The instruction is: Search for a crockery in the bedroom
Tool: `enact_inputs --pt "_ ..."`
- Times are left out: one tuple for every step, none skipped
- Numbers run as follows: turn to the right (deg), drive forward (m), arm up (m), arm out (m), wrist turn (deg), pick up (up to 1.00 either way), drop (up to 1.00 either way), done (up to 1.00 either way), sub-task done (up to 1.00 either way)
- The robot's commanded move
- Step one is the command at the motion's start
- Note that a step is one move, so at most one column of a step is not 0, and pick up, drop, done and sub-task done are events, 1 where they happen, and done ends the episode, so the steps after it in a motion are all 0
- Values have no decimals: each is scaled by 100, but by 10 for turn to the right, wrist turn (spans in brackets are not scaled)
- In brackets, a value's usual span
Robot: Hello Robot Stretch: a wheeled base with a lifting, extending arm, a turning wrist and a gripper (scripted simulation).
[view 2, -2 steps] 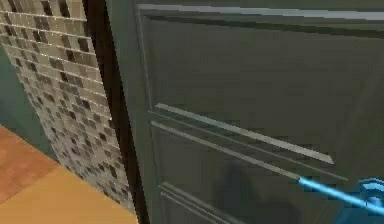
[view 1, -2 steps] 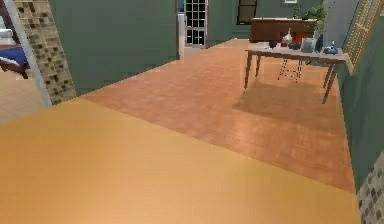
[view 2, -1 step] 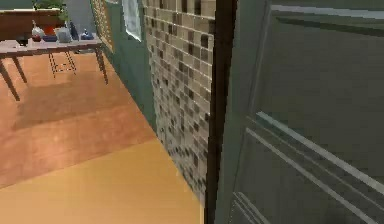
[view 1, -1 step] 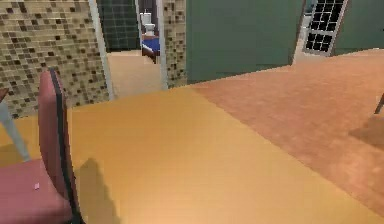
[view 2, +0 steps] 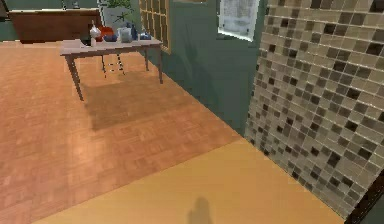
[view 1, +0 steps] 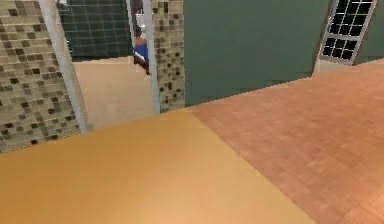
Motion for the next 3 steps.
enact_inputs --pt "-120 0 0 0 0 0 0 0 0" --pt "0 10 0 0 0 0 0 0 0" --pt "-90 0 0 0 0 0 0 0 0"
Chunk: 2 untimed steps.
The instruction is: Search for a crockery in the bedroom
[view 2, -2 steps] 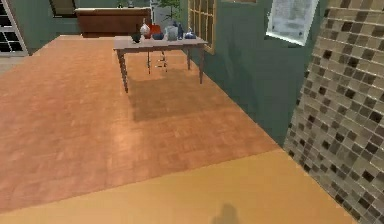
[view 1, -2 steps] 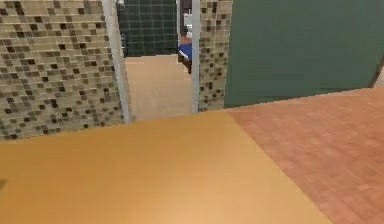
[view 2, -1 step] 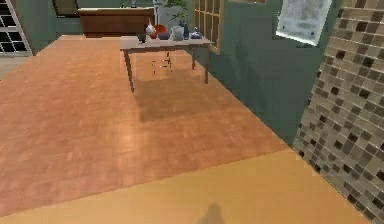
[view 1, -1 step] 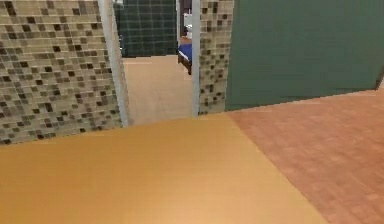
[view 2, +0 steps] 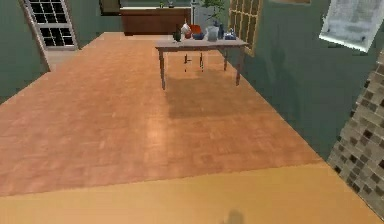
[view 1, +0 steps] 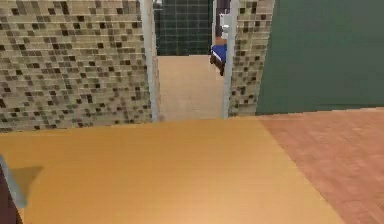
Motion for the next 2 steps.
enact_inputs --pt "0 100 0 0 0 0 0 0 0" --pt "0 85 0 0 0 0 0 0 0"
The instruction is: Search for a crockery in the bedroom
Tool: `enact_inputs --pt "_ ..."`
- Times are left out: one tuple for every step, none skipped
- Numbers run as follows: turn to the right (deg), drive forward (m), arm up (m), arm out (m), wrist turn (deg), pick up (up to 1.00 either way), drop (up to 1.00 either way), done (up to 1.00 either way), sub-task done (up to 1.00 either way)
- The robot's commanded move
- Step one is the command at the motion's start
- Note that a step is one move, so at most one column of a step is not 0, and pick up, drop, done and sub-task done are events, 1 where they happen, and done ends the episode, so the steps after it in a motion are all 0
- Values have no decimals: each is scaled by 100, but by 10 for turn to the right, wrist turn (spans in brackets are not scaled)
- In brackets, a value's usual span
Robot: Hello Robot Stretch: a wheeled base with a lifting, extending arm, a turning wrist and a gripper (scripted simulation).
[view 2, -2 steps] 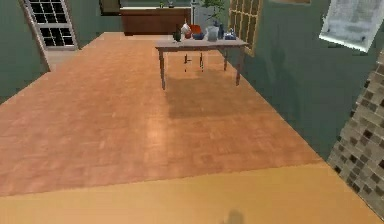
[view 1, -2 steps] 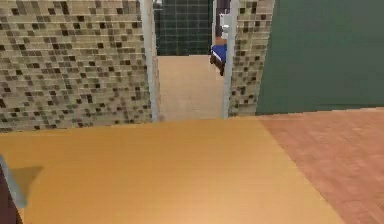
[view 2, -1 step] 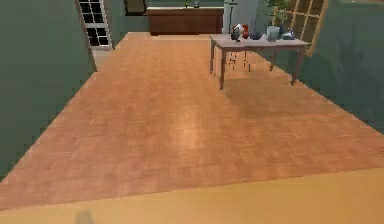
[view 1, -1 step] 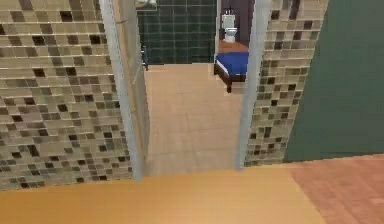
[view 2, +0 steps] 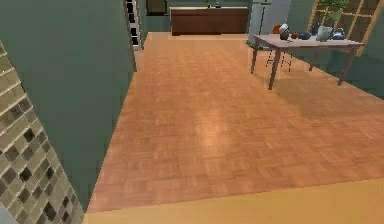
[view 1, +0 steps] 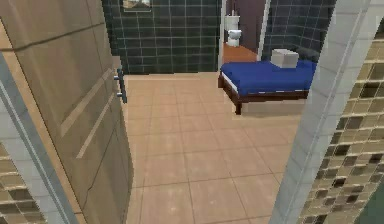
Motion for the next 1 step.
enact_inputs --pt "-30 0 0 0 0 0 0 0 0"
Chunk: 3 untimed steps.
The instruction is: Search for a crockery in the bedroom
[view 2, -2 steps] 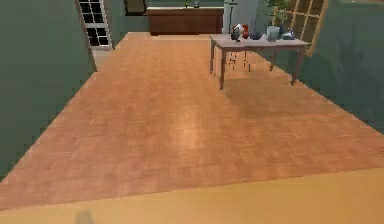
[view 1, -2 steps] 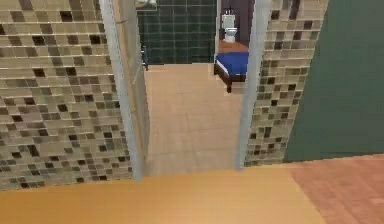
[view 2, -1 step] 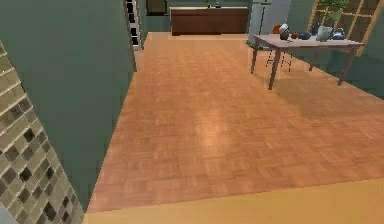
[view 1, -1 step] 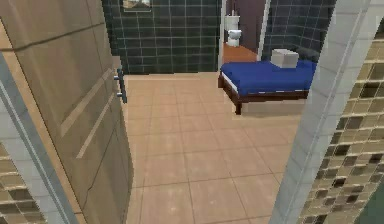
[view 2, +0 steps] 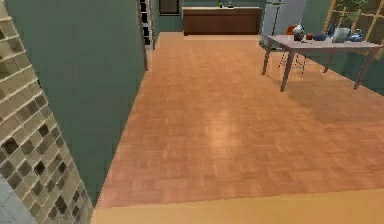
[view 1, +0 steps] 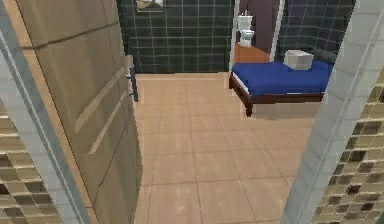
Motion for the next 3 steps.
enact_inputs --pt "0 100 0 0 0 0 0 0 0" --pt "0 25 0 0 0 0 0 0 0" --pt "-210 0 0 0 0 0 0 0 0"
